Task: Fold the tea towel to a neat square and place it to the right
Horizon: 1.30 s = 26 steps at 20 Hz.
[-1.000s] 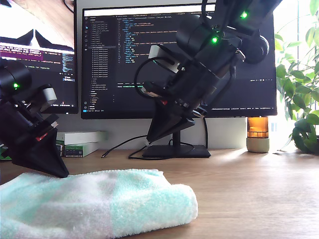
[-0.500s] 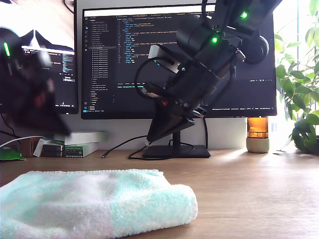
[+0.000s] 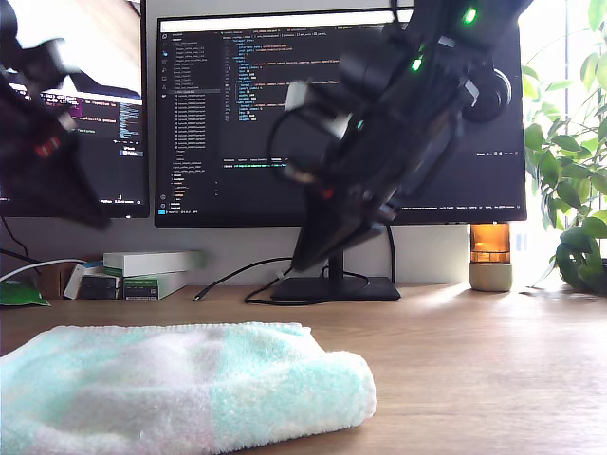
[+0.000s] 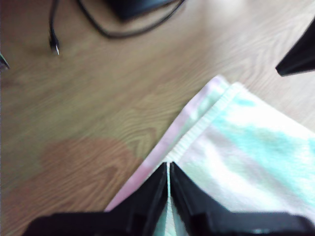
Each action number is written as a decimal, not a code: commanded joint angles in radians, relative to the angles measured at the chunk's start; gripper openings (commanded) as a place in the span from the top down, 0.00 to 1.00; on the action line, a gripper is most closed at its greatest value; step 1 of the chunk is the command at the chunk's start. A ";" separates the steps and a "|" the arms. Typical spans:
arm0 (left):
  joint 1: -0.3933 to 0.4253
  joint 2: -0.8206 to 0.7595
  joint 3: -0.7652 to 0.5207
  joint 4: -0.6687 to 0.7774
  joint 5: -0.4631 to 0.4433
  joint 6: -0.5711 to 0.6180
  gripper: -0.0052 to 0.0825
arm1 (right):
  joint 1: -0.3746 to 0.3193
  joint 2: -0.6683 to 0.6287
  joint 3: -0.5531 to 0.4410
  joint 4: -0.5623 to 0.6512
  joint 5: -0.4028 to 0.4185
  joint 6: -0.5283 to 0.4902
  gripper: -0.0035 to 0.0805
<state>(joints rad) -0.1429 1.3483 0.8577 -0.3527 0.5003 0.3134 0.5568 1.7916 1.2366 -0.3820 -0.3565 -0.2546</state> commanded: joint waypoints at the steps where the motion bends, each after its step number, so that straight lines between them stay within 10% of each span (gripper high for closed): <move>1: -0.012 -0.010 -0.063 0.027 -0.002 -0.028 0.97 | -0.004 -0.017 0.001 -0.025 -0.014 -0.016 0.97; 17: -0.358 -0.287 -0.341 0.064 -0.181 -0.317 0.97 | 0.032 -0.304 -0.438 0.190 -0.197 -0.003 0.97; 26: -0.465 -0.294 -0.341 -0.187 -0.220 -0.448 0.97 | 0.074 -0.227 -0.452 0.176 -0.354 0.009 0.97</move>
<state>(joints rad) -0.6121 1.0554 0.5343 -0.5331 0.2741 -0.1284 0.6186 1.5352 0.7868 -0.2123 -0.7010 -0.2543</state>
